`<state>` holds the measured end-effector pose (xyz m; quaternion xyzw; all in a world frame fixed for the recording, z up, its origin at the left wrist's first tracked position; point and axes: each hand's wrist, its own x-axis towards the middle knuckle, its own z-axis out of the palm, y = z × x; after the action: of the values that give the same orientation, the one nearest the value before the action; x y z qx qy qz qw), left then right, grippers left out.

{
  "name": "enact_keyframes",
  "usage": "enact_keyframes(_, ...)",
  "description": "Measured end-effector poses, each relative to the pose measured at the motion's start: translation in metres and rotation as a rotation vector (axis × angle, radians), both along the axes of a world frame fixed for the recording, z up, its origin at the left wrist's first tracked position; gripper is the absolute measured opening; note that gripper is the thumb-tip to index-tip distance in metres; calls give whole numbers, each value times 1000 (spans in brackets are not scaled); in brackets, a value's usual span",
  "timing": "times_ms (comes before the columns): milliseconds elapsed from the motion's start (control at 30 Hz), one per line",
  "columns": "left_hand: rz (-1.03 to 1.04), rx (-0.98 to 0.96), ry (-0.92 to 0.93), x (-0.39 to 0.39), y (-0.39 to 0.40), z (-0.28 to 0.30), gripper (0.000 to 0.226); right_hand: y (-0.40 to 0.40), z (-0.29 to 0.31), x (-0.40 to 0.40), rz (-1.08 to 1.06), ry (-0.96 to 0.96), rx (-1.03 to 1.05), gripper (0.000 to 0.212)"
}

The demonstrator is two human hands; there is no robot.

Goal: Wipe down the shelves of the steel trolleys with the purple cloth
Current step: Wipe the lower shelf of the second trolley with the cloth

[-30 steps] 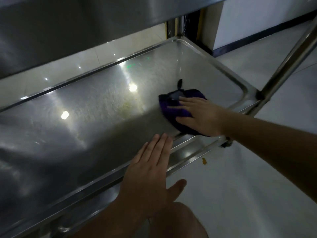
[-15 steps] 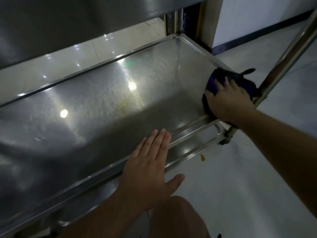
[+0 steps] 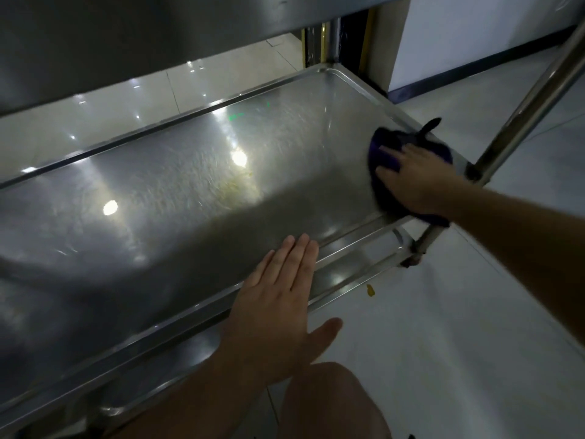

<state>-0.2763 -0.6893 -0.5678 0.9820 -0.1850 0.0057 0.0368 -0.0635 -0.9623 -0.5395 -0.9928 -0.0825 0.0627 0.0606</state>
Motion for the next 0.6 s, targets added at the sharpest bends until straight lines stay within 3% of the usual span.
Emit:
enact_keyframes(133, 13, -26, -11, -1, -3, 3, 106, -14, 7, 69, -31, -6, -2, 65)
enact_keyframes(300, 27, -35, -10, -1, -5, 5, 105, 42, 11, 86, -4, -34, 44, 68)
enact_keyframes(500, 16, -35, -12, -1, -3, 7, 104, 144, 17, 24, 421, -75, 37, 62)
enact_keyframes(600, 4, -33, -32, -1, -2, 6, 104, 157, 16, -16, 666, -37, 37, 64)
